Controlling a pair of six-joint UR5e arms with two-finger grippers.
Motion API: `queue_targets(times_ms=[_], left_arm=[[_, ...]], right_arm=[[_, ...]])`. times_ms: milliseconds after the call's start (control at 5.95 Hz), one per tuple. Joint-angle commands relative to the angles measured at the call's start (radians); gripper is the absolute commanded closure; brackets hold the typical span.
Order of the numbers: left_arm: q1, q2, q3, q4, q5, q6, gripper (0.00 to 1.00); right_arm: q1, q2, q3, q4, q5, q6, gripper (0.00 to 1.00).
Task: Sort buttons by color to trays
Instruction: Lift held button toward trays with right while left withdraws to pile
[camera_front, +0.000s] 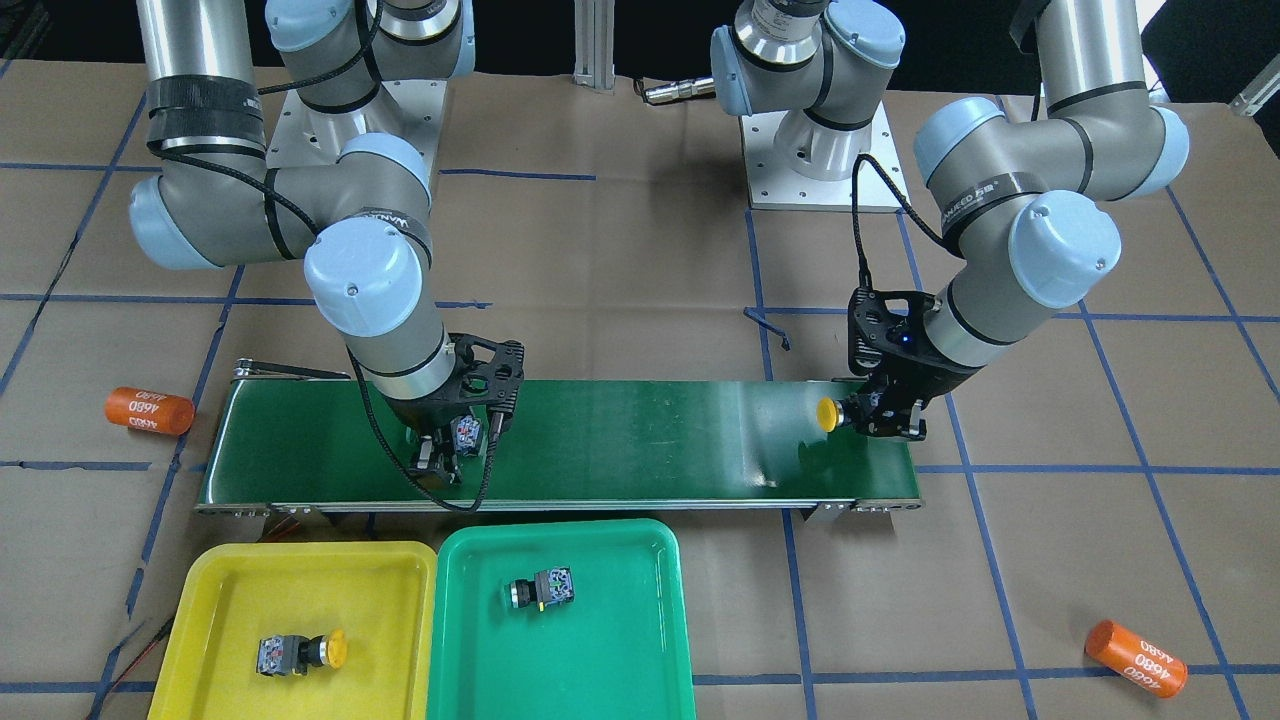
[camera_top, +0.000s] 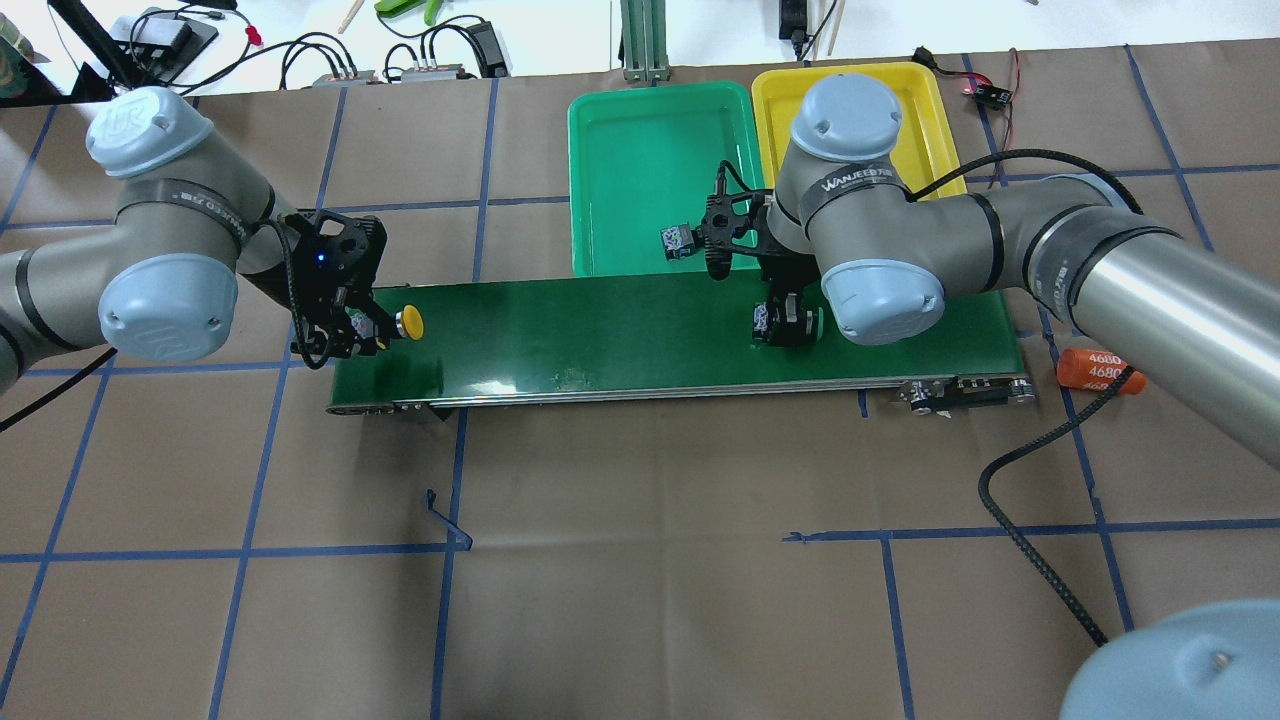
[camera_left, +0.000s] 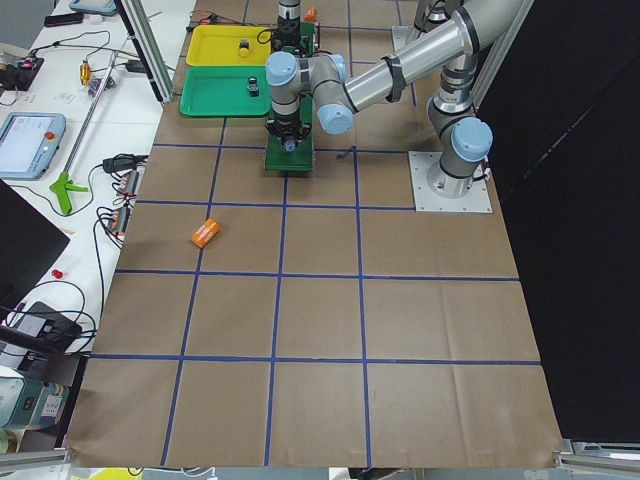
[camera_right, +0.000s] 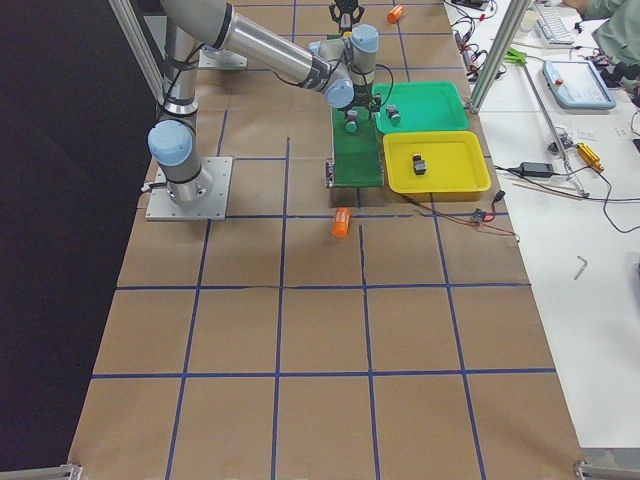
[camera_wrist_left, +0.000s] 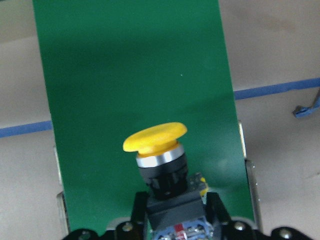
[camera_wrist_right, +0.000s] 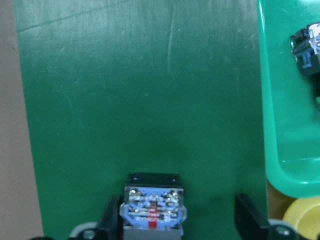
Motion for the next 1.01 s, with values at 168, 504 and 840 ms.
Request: queue_targets(times_ms=[168, 504, 840], left_arm=[[0.011, -0.014, 0.002, 0.007, 0.000, -0.022, 0.02], [0.116, -0.040, 0.038, 0.070, 0.005, -0.084, 0.02], [0.180, -0.272, 0.263, 0.113, 0.014, 0.138, 0.03]], right_arm=[[-0.041, -0.026, 0.027, 0.008, -0.047, -0.071, 0.84], [-0.085, -0.096, -0.006, 0.012, -0.098, -0.145, 0.91], [-0.061, -0.020, -0.214, 0.015, -0.068, -0.153, 0.91]])
